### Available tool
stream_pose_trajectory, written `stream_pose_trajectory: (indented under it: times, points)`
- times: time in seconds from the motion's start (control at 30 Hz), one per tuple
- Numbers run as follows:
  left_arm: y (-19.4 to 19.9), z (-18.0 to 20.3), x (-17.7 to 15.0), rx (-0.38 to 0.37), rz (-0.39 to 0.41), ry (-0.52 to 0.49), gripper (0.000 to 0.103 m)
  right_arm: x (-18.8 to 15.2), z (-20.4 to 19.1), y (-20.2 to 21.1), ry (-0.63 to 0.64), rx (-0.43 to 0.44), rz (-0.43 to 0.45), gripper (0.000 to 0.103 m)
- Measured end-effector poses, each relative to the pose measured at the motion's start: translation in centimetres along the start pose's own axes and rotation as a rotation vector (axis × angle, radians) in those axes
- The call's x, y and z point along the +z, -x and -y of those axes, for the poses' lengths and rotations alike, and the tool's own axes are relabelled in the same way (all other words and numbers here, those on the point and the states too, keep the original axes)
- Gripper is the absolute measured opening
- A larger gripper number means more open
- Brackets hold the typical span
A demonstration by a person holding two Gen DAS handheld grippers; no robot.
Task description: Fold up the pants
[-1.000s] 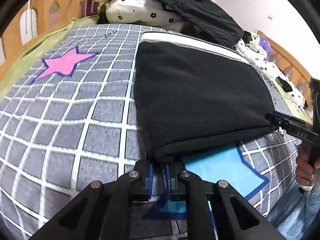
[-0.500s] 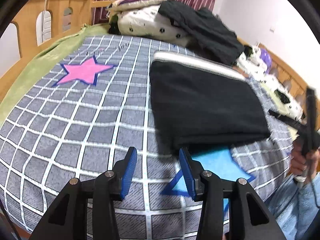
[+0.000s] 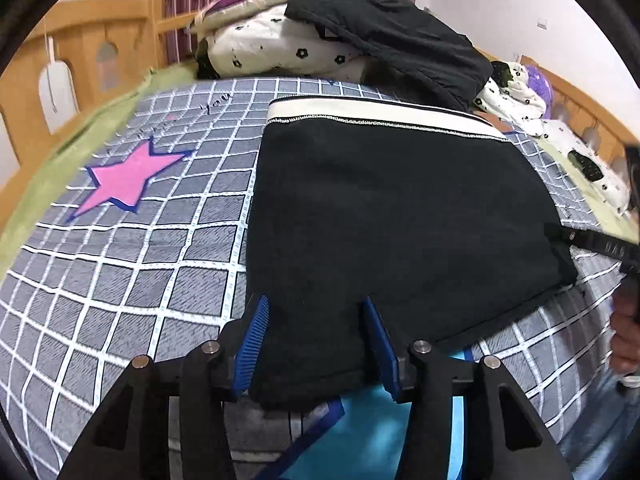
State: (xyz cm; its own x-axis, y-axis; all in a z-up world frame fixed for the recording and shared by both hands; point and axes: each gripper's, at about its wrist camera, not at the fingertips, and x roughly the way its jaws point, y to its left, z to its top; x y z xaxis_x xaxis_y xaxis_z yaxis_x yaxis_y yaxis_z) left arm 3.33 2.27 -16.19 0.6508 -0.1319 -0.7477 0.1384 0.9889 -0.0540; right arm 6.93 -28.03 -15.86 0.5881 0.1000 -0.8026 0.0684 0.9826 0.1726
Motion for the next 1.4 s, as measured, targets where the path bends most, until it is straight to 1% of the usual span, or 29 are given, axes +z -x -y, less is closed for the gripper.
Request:
stream_pose_trajectory:
  times: [0.03,0.1,0.17,0.23,0.33,0.4,0.47,0.53,0.57,0.63,0.67,0.7,0.77,0.87,0.97,1.07,1.13,1.2,1.27,1.3,1.33,1.37,1.4]
  points:
    - [0.2,0.2,0.2,0.006,-0.008,-0.007,0.049,-0.1,-0.4,0.2,0.009,-0.013,0.006,0.066]
    - [0.6,0.0,0.6,-0.016,-0.021,0.004,0.052,0.0,-0.9,0.9,0.03,-0.034,0.018,0.065]
    - [0.8,-0.4,0.7,-0.034,-0.036,0.037,0.052,0.0,-1.5,1.7,0.048,-0.057,0.05,0.065]
    - [1.0,-0.6,0.7,-0.036,-0.045,0.07,0.052,0.1,-2.1,2.7,0.061,-0.08,0.091,0.065]
    - [2.0,-0.1,1.1,-0.036,-0.042,0.072,0.052,0.5,-2.8,4.5,0.057,-0.084,0.124,0.064]
    - [3.2,0.5,1.4,-0.054,-0.008,0.056,0.052,1.2,-3.2,6.0,0.045,-0.069,0.145,0.062]
    - [4.3,0.9,1.4,-0.068,0.043,0.044,0.053,1.5,-3.7,7.6,0.038,-0.066,0.199,0.062]
    - [4.8,0.8,1.2,-0.076,0.076,0.048,0.054,1.6,-4.1,8.6,0.052,-0.054,0.266,0.062]
    - [4.8,0.6,1.2,-0.077,0.073,0.062,0.054,1.7,-4.1,8.4,0.062,-0.052,0.272,0.062]
    - [4.3,0.3,1.8,-0.083,0.039,0.083,0.054,1.8,-3.7,7.2,0.051,-0.072,0.229,0.06]
    - [4.1,0.0,2.2,-0.09,0.025,0.095,0.054,2.2,-3.3,6.3,0.027,-0.072,0.182,0.053]
    - [4.1,-0.4,2.6,-0.099,0.016,0.109,0.054,2.5,-2.9,5.6,0.01,-0.052,0.146,0.045]
    - [4.0,-0.9,3.7,-0.109,0.014,0.121,0.054,3.0,-2.7,5.1,0.002,-0.043,0.115,0.045]
    - [3.8,-1.1,6.4,-0.097,0.021,0.09,0.054,4.6,-2.6,5.3,0.033,-0.044,0.126,0.045]
    - [3.4,-1.1,9.0,-0.095,0.055,0.063,0.054,7.4,-2.8,5.8,0.054,-0.013,0.142,0.045]
    - [2.4,-0.8,11.7,-0.084,0.11,0.028,0.054,10.7,-3.8,5.8,0.097,0.015,0.177,0.054]
    - [1.0,-0.6,12.5,-0.074,0.128,0.02,0.054,12.5,-4.7,5.0,0.15,-0.019,0.217,0.055]
    - [-1.1,-0.4,12.5,-0.059,0.101,0.006,0.054,13.0,-5.0,3.6,0.182,-0.039,0.246,0.055]
    - [-3.7,-0.3,11.6,-0.036,0.037,-0.012,0.054,12.6,-4.5,0.9,0.199,-0.036,0.248,0.055]
    - [-5.1,-0.3,11.1,-0.02,-0.008,-0.021,0.054,12.1,-4.0,-1.0,0.201,-0.034,0.227,0.055]
    - [-7.0,-0.1,10.5,0.015,-0.078,-0.039,0.054,11.6,-3.6,-2.7,0.202,-0.041,0.197,0.055]
    - [-8.4,0.1,9.9,0.038,-0.136,-0.062,0.055,11.1,-3.1,-5.5,0.213,-0.083,0.121,0.054]
    - [-8.6,0.2,9.7,0.044,-0.127,-0.068,0.055,10.7,-2.7,-7.2,0.209,-0.069,0.091,0.052]
